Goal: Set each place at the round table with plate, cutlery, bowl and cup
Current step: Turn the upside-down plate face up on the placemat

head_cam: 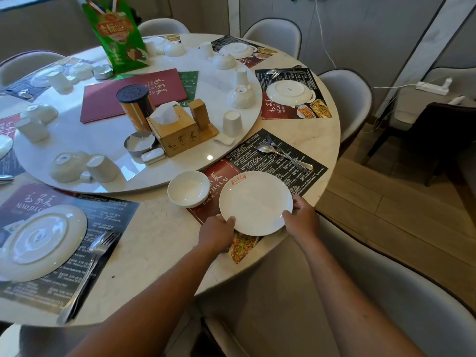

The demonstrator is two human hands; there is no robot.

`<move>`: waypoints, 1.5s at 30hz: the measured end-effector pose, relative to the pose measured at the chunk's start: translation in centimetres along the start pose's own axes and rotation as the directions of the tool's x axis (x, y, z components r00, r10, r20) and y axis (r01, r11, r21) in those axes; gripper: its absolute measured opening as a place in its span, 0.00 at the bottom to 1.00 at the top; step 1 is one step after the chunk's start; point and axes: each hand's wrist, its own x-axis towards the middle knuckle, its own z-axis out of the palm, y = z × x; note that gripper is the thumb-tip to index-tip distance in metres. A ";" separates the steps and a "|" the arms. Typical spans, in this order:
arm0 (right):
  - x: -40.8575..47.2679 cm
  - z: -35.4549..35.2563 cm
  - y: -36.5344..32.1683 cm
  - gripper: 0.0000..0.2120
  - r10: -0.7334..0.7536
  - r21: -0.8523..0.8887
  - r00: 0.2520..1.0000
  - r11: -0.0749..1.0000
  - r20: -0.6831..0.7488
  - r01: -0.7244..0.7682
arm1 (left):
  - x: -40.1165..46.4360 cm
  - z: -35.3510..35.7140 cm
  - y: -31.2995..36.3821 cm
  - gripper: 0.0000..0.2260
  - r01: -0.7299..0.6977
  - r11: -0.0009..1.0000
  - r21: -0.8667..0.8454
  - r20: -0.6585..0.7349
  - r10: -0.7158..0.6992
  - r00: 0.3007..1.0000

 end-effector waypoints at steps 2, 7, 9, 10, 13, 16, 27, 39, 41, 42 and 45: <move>-0.8 0.3 -0.1 0.30 -0.058 -0.105 0.998 0.993 -0.024 0.055 | -1.3 0.3 -0.4 0.19 -0.087 0.989 0.121 -0.048 0.093 0.994; -3.6 0.3 -0.6 0.28 -0.246 -0.327 0.969 0.918 -0.021 0.226 | -4.1 0.7 -2.3 0.28 -0.243 0.896 0.371 -0.123 0.307 0.944; -4.9 0.0 -0.8 0.27 -0.333 -0.431 0.943 0.851 -0.003 0.300 | -5.1 0.8 -3.0 0.29 -0.264 0.855 0.447 -0.143 0.360 0.922; -5.2 -0.1 -0.9 0.26 -0.372 -0.480 0.928 0.813 0.005 0.329 | -5.4 0.8 -3.1 0.29 -0.269 0.827 0.494 -0.147 0.384 0.911; -7.0 -0.8 -0.8 0.25 -0.502 -0.619 0.864 0.662 0.051 0.421 | -7.2 0.7 -3.5 0.30 -0.290 0.691 0.662 -0.144 0.497 0.855; -9.2 -1.6 -0.6 0.25 -0.574 -0.687 0.812 0.549 0.104 0.476 | -9.3 0.8 -3.5 0.31 -0.285 0.626 0.726 -0.157 0.554 0.818; -14.5 -7.3 0.8 0.26 -0.588 -0.689 0.772 0.455 0.244 0.564 | -17.5 3.8 -2.8 0.30 -0.285 0.645 0.709 -0.216 0.584 0.783; -6.2 -17.3 4.0 0.24 -0.635 -0.590 0.683 0.411 0.362 0.695 | -19.3 15.8 5.0 0.30 -0.157 0.727 0.668 -0.360 0.501 0.787; -3.9 -19.2 4.4 0.24 -0.641 -0.576 0.662 0.392 0.388 0.717 | -19.6 18.1 6.8 0.30 -0.129 0.765 0.631 -0.402 0.465 0.789; -2.9 -20.1 4.5 0.24 -0.642 -0.570 0.659 0.392 0.392 0.722 | -19.7 19.2 7.7 0.30 -0.115 0.774 0.623 -0.413 0.450 0.792; -0.9 -22.1 4.4 0.24 -0.655 -0.546 0.629 0.371 0.419 0.751 | -20.1 21.5 9.7 0.30 -0.068 0.787 0.613 -0.437 0.409 0.801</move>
